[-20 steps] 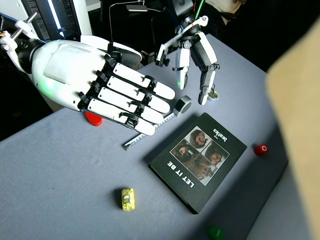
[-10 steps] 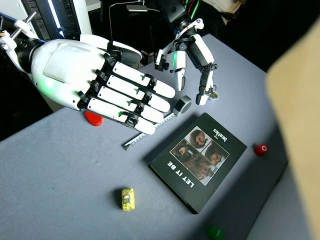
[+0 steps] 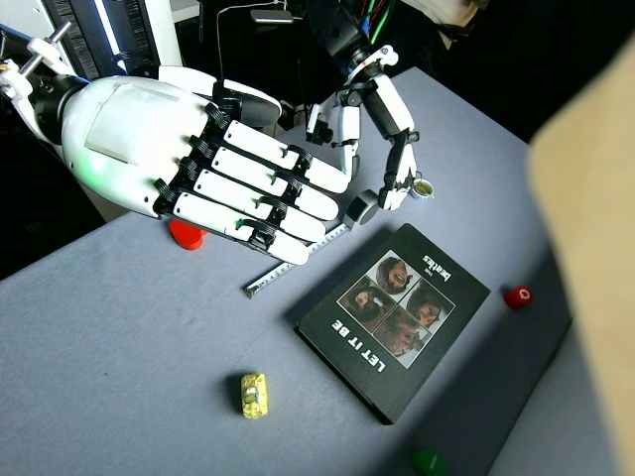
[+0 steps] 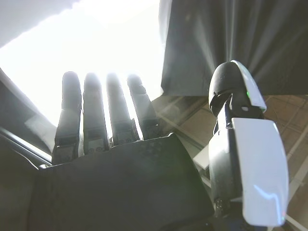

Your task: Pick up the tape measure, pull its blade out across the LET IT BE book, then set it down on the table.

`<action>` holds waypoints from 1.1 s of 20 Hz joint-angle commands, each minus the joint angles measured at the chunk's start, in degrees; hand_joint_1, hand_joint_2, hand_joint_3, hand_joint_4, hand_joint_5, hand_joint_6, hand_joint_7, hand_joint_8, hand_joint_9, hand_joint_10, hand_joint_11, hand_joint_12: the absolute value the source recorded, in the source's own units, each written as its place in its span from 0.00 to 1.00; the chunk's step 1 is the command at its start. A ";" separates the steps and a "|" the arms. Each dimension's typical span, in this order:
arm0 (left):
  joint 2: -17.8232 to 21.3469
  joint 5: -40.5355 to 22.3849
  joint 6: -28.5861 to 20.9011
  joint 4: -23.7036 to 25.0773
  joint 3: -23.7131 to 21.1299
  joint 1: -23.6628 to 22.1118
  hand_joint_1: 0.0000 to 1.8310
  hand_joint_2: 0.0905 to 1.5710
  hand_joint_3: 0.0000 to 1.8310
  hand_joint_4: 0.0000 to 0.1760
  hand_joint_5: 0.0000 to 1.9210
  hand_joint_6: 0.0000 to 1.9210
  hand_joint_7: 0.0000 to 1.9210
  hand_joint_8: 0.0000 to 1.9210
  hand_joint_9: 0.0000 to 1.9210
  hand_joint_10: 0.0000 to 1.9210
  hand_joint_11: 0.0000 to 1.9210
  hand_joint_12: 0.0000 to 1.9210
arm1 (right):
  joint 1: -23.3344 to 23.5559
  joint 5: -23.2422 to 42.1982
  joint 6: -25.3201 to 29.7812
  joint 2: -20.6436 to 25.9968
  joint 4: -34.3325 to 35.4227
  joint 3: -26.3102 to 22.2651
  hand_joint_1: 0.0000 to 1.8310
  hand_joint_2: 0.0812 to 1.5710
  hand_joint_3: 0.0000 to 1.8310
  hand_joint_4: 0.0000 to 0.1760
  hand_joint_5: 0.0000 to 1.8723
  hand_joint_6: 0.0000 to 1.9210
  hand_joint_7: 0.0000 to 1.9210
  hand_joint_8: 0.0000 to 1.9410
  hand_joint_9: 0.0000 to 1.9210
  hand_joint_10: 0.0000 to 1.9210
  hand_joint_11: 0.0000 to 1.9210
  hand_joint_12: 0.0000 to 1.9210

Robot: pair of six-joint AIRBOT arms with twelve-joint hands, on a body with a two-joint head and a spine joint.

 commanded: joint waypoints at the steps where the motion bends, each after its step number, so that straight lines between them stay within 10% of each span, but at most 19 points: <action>1: -0.46 -6.38 -0.46 3.37 0.41 -0.08 0.70 0.67 0.00 0.00 0.40 0.00 0.36 0.00 0.32 0.00 0.15 0.39 | 0.95 5.62 0.78 0.03 -4.65 -0.10 0.06 0.73 0.00 0.00 0.05 0.00 0.06 0.00 0.05 0.00 0.00 0.23; 22: -5.31 -9.17 -0.46 8.47 5.64 4.13 0.70 0.67 0.00 0.00 0.40 0.01 0.36 0.00 0.32 0.00 0.15 0.38 | 0.96 6.27 2.01 -0.01 -6.06 -0.09 0.05 0.73 0.00 0.00 0.06 0.00 0.07 0.00 0.06 0.00 0.00 0.23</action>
